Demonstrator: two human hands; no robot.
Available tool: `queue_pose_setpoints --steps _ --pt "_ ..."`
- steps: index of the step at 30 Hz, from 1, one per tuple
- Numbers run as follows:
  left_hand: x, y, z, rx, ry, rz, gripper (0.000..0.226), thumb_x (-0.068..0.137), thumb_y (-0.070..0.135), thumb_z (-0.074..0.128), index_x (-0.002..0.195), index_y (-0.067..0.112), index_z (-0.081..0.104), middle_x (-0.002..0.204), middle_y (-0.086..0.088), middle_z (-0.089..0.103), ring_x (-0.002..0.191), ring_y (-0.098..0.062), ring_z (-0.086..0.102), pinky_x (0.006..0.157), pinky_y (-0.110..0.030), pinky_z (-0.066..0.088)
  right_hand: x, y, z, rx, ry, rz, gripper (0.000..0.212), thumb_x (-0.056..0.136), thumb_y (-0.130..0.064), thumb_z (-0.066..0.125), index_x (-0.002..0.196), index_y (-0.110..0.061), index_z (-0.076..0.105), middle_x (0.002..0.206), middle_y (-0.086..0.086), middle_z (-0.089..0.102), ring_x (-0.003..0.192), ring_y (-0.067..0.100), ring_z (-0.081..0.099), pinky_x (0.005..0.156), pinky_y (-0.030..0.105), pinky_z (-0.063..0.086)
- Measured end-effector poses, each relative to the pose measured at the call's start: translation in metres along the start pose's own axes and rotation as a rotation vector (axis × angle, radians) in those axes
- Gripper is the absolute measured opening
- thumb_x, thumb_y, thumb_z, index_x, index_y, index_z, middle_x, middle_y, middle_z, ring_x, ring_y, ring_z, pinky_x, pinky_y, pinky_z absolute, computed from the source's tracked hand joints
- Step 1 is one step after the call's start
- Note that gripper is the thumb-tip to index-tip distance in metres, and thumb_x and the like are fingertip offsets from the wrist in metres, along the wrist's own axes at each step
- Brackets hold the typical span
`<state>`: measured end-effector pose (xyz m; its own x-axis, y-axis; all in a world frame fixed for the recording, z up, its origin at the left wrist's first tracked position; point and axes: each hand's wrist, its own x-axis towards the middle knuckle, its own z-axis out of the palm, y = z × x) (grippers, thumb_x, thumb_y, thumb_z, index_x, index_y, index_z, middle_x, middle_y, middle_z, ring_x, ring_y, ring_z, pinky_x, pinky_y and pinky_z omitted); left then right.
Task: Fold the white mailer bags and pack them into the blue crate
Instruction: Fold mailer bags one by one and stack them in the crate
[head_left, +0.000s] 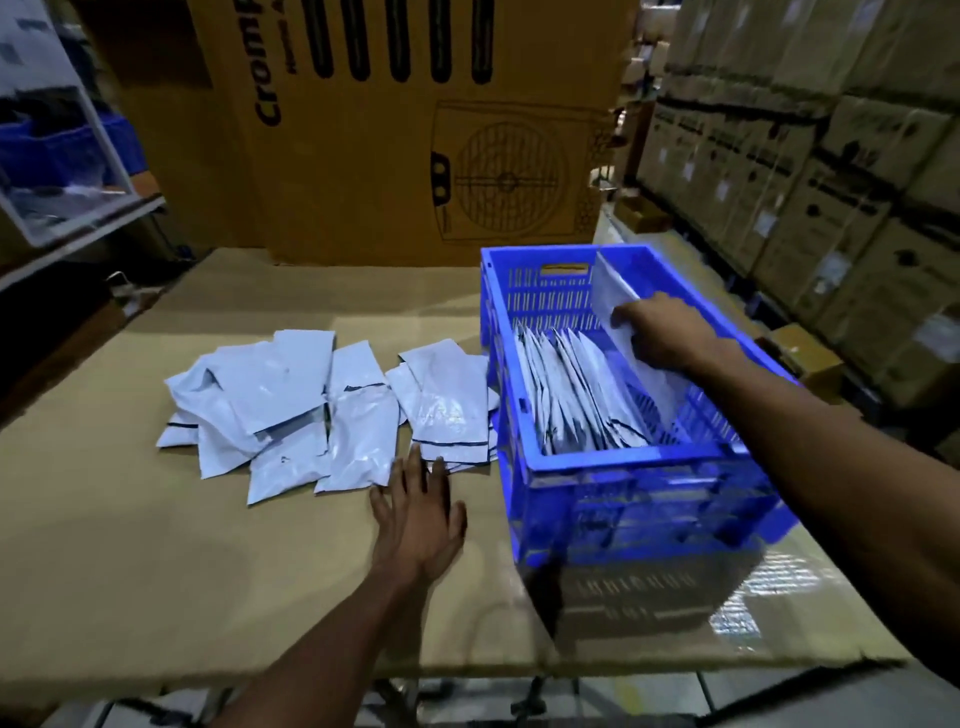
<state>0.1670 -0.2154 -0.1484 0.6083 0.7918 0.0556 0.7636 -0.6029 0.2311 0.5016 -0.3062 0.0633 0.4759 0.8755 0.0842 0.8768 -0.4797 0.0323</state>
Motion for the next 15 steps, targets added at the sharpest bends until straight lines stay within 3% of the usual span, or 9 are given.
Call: queue_pose_setpoints --steps 3,5,8,11,15 --pt "-0.001 0.0 -0.001 0.009 0.031 -0.005 0.069 0.093 0.054 0.025 0.155 0.024 0.027 0.167 -0.009 0.006 0.151 -0.034 0.009 0.116 -0.063 0.014 -0.001 0.001 0.027 -0.103 -0.106 0.001 0.041 0.087 -0.009 0.057 0.125 -0.022 0.059 0.12 0.017 0.057 0.107 0.04 0.06 0.074 0.034 0.044" --pt "-0.001 0.0 -0.001 0.003 0.03 -0.01 0.069 0.092 0.054 0.025 0.154 0.024 0.028 0.167 -0.008 0.007 0.151 -0.033 0.009 0.116 -0.062 0.014 0.002 0.0 0.043 -0.092 -0.214 -0.005 0.044 0.087 -0.006 0.057 0.129 -0.02 0.057 0.127 0.018 0.056 0.113 0.039 0.058 0.086 0.037 0.05" --pt "-0.001 0.0 -0.001 0.004 0.012 -0.011 0.066 0.093 0.053 0.027 0.153 0.025 0.027 0.167 -0.007 0.004 0.152 -0.031 0.007 0.117 -0.062 0.012 0.009 -0.005 0.058 -0.091 -0.358 -0.032 0.052 0.082 -0.009 0.067 0.131 -0.022 0.057 0.129 0.015 0.059 0.117 0.035 0.057 0.092 0.036 0.05" --pt "-0.001 0.0 -0.002 0.007 0.011 -0.009 0.065 0.094 0.052 0.029 0.152 0.024 0.028 0.167 -0.007 0.006 0.152 -0.03 0.007 0.117 -0.062 0.012 0.016 -0.006 0.068 -0.096 -0.369 -0.048 0.048 0.076 -0.012 0.068 0.122 -0.021 0.06 0.122 0.015 0.065 0.109 0.035 0.061 0.089 0.039 0.053" --pt "-0.001 0.001 -0.002 -0.003 0.019 -0.011 0.064 0.094 0.051 0.033 0.152 0.024 0.029 0.167 -0.007 0.007 0.152 -0.03 0.008 0.116 -0.063 0.014 0.012 -0.02 0.058 0.058 -0.261 -0.032 0.048 0.088 -0.014 0.057 0.135 -0.014 0.054 0.131 0.019 0.06 0.121 0.039 0.053 0.093 0.039 0.047"
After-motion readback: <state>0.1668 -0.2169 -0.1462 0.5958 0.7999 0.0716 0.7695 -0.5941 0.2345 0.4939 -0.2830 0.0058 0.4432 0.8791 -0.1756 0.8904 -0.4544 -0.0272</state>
